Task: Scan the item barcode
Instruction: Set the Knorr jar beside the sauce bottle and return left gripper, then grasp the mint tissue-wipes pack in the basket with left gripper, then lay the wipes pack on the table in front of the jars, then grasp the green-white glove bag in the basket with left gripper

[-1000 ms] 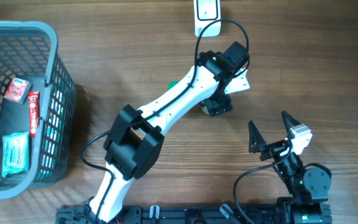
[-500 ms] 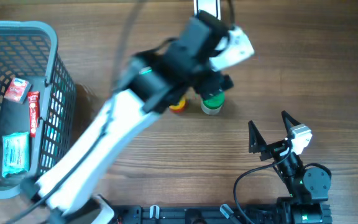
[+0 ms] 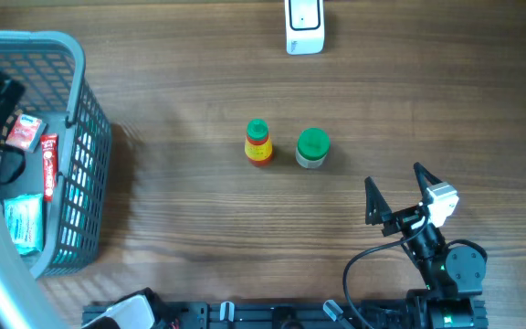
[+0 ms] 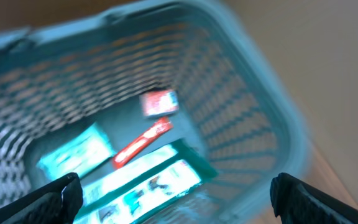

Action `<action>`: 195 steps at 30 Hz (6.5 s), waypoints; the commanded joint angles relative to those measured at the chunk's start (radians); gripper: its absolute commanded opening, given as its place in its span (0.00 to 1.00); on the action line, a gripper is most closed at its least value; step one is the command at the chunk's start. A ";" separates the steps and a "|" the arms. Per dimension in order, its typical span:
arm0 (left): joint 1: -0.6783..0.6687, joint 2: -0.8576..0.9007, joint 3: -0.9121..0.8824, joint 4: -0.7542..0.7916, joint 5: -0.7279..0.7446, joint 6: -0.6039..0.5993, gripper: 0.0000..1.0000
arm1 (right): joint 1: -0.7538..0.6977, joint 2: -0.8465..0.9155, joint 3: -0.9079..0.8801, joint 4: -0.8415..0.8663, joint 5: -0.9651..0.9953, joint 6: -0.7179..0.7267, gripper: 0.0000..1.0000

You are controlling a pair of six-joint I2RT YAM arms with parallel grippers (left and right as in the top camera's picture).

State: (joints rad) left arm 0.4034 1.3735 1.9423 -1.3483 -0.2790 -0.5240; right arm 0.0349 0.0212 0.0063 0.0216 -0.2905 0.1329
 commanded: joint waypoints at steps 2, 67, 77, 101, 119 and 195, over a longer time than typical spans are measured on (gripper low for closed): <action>0.156 0.009 -0.235 0.023 0.001 -0.277 1.00 | 0.002 -0.007 -0.001 0.002 0.005 -0.001 1.00; -1.225 -0.033 -0.642 0.238 -0.028 -0.517 0.04 | 0.002 -0.007 -0.001 0.002 0.005 -0.001 1.00; -1.355 0.422 -0.741 0.497 -0.027 -0.502 0.04 | 0.002 -0.007 -0.001 0.002 0.005 -0.001 1.00; -1.341 0.298 -0.987 0.803 -0.060 -0.505 0.04 | 0.002 -0.007 -0.001 0.002 0.005 -0.001 1.00; -1.230 0.362 -0.992 0.946 0.244 -0.322 0.06 | 0.002 -0.007 -0.001 0.002 0.005 -0.001 1.00; 0.325 0.428 -0.617 0.376 0.359 -1.479 1.00 | 0.002 -0.007 -0.001 0.002 0.005 -0.001 1.00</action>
State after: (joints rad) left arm 0.7479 1.7336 1.3224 -0.9737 0.0967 -1.8343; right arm 0.0360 0.0212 0.0063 0.0216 -0.2897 0.1329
